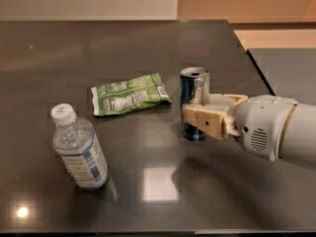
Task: Place redbull can upright
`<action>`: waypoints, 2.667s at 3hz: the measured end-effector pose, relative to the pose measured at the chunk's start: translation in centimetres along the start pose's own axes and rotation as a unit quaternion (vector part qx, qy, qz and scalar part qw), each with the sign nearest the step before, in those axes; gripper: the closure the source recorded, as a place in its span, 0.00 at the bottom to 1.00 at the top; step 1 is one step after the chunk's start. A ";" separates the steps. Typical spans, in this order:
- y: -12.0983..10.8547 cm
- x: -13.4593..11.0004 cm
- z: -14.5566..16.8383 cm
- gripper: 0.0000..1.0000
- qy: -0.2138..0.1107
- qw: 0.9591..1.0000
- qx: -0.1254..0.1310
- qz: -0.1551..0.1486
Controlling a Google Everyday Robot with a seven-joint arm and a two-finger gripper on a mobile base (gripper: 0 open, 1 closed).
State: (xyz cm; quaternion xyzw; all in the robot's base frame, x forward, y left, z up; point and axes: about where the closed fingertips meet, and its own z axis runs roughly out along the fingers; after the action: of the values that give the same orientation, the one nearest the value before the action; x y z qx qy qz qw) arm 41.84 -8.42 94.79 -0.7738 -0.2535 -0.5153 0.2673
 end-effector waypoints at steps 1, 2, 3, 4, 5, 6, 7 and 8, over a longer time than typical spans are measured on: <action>0.1 -0.5 -0.7 1.00 0.019 1.000 0.012 -0.017; 0.4 -1.1 -1.4 1.00 0.028 0.999 0.015 -0.031; 0.7 -1.9 -2.0 1.00 0.031 0.999 0.014 -0.036; 1.1 -2.8 -2.4 1.00 0.037 0.999 0.013 -0.037; 1.1 -3.5 -2.7 1.00 0.052 0.998 0.021 -0.039; 1.5 -5.0 -2.8 1.00 0.074 0.996 0.030 -0.042; 1.7 -5.9 -2.9 1.00 0.074 0.996 0.034 -0.043; 1.7 -6.4 -3.0 1.00 0.072 0.995 0.037 -0.052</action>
Offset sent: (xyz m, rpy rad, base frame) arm -0.0165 -0.0246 -0.0098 0.0029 -0.1218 0.0489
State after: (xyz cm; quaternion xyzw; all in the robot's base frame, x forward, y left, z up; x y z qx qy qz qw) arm 38.79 -12.40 89.56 -0.7098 -0.2922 -0.5733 0.2866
